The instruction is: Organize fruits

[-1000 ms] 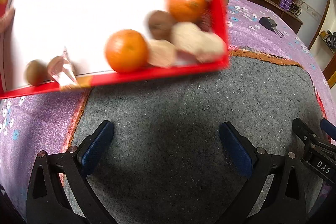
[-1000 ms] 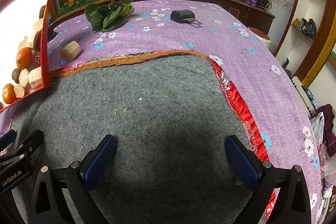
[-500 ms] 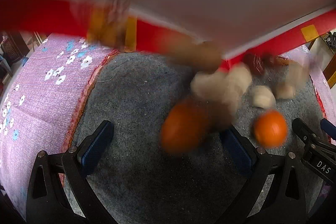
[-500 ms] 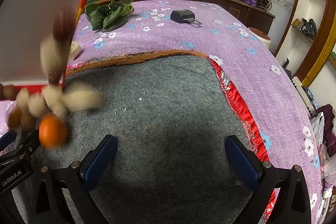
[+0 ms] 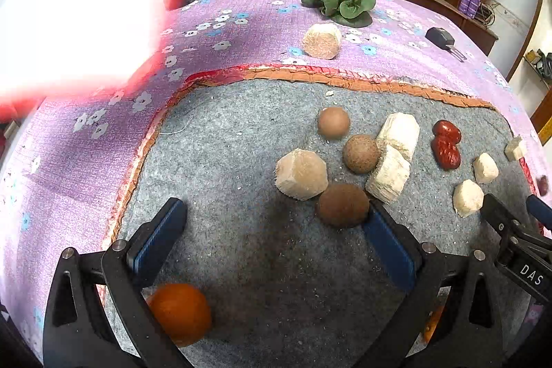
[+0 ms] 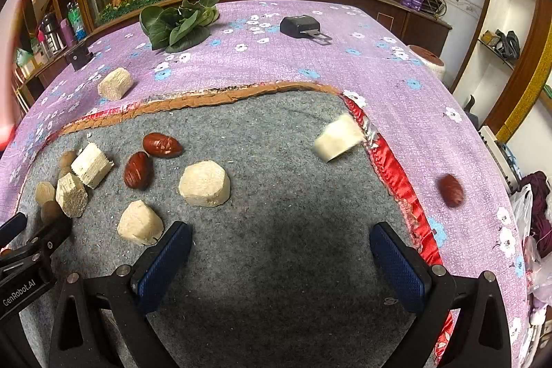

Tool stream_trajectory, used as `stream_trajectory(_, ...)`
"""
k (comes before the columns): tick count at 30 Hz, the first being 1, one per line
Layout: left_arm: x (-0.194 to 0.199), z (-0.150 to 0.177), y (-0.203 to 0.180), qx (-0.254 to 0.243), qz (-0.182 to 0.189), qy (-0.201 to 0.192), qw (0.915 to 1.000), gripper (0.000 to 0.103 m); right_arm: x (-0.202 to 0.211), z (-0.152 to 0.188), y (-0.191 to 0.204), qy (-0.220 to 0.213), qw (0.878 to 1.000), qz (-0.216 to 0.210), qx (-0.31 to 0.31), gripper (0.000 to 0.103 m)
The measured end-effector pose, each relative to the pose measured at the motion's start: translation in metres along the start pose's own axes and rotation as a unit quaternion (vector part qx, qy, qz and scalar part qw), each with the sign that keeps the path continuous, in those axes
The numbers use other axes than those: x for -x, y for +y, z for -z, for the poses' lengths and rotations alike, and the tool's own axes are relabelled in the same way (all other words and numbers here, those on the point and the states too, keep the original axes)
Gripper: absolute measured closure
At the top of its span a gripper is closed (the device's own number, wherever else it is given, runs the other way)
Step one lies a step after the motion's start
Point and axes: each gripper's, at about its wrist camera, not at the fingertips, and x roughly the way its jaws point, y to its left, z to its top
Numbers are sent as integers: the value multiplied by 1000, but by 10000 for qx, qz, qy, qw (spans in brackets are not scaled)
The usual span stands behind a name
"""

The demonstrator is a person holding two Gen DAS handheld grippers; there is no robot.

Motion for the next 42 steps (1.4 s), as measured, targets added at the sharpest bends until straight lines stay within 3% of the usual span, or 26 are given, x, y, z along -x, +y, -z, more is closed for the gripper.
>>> stream_trajectory(42, 0, 0, -2, -4, 3, 2, 10000, 0, 0, 0, 1, -1, 10000, 0, 5, 0)
